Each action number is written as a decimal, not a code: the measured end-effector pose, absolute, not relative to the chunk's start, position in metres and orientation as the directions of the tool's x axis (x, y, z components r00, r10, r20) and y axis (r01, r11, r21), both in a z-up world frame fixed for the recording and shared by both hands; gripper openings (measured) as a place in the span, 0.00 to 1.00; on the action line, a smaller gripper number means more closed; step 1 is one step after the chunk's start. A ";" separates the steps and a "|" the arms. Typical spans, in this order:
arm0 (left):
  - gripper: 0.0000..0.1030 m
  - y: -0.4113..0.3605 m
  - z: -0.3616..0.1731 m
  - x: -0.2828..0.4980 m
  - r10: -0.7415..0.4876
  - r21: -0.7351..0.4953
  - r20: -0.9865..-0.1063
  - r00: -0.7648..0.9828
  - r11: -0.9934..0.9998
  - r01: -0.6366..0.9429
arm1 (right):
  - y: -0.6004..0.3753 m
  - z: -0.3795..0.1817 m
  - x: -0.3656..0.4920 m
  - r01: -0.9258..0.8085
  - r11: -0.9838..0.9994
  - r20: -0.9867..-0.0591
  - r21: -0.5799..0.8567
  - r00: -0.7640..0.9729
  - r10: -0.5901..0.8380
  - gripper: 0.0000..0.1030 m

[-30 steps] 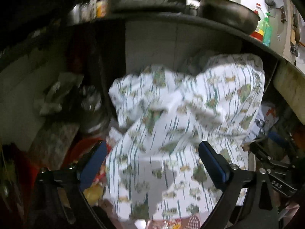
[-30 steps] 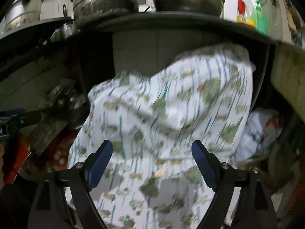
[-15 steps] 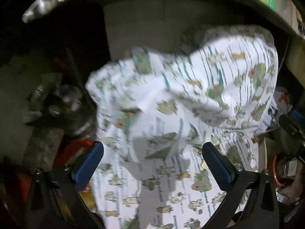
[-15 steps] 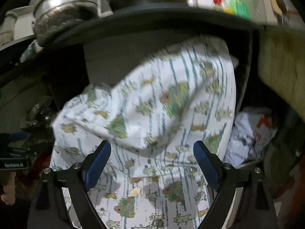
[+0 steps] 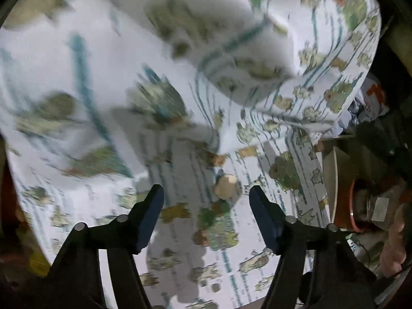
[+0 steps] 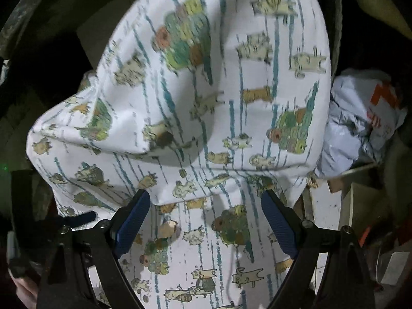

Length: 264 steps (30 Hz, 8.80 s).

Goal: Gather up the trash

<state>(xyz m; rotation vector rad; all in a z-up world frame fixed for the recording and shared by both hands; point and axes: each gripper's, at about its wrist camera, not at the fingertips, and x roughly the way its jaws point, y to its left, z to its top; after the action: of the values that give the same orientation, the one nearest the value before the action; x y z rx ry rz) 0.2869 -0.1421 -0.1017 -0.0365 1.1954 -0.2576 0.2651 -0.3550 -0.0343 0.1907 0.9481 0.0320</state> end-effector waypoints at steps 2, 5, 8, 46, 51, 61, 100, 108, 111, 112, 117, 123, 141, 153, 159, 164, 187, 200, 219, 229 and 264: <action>0.60 -0.149 -0.115 0.292 -0.219 -0.171 -0.919 0.327 0.971 0.169 | -0.358 -0.040 0.268 0.065 0.981 -0.818 0.183 0.563 0.115 0.87; 0.46 -0.159 -0.136 0.296 -0.223 -0.184 -0.927 0.303 0.971 0.153 | -0.363 -0.048 0.270 0.076 0.975 -0.832 0.208 0.539 0.135 0.87; 0.40 -0.171 -0.157 0.298 -0.239 -0.205 -0.940 0.242 0.966 0.160 | -0.363 -0.049 0.270 0.073 0.979 -0.834 0.192 0.537 0.124 0.87; 0.24 -0.019 -0.087 0.229 -0.137 -0.079 -0.920 0.368 0.982 0.169 | -0.305 -0.102 0.289 0.057 0.985 -0.914 0.161 0.385 0.128 0.87; 0.24 -0.004 -0.094 0.234 -0.145 -0.103 -0.924 0.353 0.985 0.136 | -0.280 -0.130 0.309 0.043 0.983 -0.938 0.178 0.308 0.157 0.87; 0.24 0.032 -0.095 0.240 -0.121 -0.121 -0.927 0.354 0.992 0.024 | -0.251 -0.171 0.338 0.083 0.987 -0.962 0.141 0.247 0.117 0.77; 0.24 0.036 -0.082 0.240 -0.104 -0.122 -0.912 0.396 0.992 -0.021 | -0.225 -0.191 0.334 0.039 0.989 -0.980 0.146 0.144 0.139 0.63; 0.24 0.033 -0.078 0.239 -0.099 -0.115 -0.909 0.406 0.993 -0.017 | -0.205 -0.194 0.343 -0.031 0.997 -0.991 0.071 0.114 0.074 0.29; 0.24 0.032 -0.074 0.237 -0.107 -0.123 -0.903 0.416 0.992 -0.013 | -0.199 -0.176 0.326 -0.052 0.996 -0.985 0.069 0.155 0.077 0.29; 0.24 0.031 -0.072 0.237 -0.110 -0.125 -0.901 0.420 0.992 -0.008 | -0.198 -0.168 0.323 -0.054 0.995 -0.981 0.080 0.173 0.089 0.29; 0.24 0.028 -0.061 0.226 -0.079 -0.090 -0.885 0.460 0.996 -0.003 | -0.191 -0.113 0.296 -0.082 0.992 -0.943 0.092 0.314 0.113 0.29; 0.24 0.028 -0.020 0.198 -0.079 -0.087 -0.827 0.556 0.996 0.012 | -0.207 -0.073 0.242 -0.096 0.978 -0.896 0.183 0.393 0.207 0.29; 0.24 0.002 -0.020 0.079 -0.108 -0.091 -0.812 0.573 0.994 0.058 | -0.192 -0.034 0.093 -0.099 0.980 -0.836 0.174 0.512 0.200 0.29; 0.24 0.010 -0.067 0.076 -0.114 -0.100 -0.886 0.449 0.994 0.054 | -0.190 -0.055 0.079 -0.074 0.976 -0.849 0.203 0.484 0.213 0.29; 0.24 0.007 -0.107 0.083 -0.122 -0.120 -0.935 0.333 0.992 0.028 | -0.188 -0.072 0.085 -0.069 0.971 -0.865 0.229 0.442 0.235 0.29; 0.24 -0.010 -0.151 0.084 -0.148 -0.140 -0.970 0.193 0.988 0.058 | -0.187 -0.095 0.091 -0.057 0.975 -0.891 0.214 0.399 0.218 0.29; 0.24 -0.022 -0.250 0.078 -0.130 -0.135 -0.987 -0.093 0.990 0.048 | -0.204 -0.185 0.097 -0.028 0.969 -0.940 0.246 0.237 0.245 0.29; 0.46 -0.027 -0.263 0.075 -0.099 -0.108 -0.985 -0.141 0.992 0.059 | -0.207 -0.232 0.079 -0.028 0.978 -0.975 0.207 0.079 0.208 0.29; 0.64 -0.011 -0.139 0.058 -0.131 -0.120 -0.976 0.171 0.990 0.075 | -0.188 -0.217 0.072 -0.077 0.982 -0.973 0.172 0.141 0.182 0.57; 0.65 0.017 -0.029 0.017 -0.104 -0.093 -0.834 0.542 0.995 0.048 | -0.181 -0.050 0.019 -0.177 0.981 -0.769 0.076 0.617 0.171 0.83; 0.99 0.016 0.014 -0.022 -0.059 -0.051 -0.599 0.799 0.998 0.036 | -0.186 0.017 -0.053 -0.041 0.997 -0.562 -0.058 0.827 0.001 1.00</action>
<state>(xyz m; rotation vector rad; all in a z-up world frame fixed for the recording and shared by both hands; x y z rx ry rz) -0.0218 0.0165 0.0135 -0.0376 0.6436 -0.0512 -0.0527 -0.1865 0.0170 -0.0685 0.5962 0.0223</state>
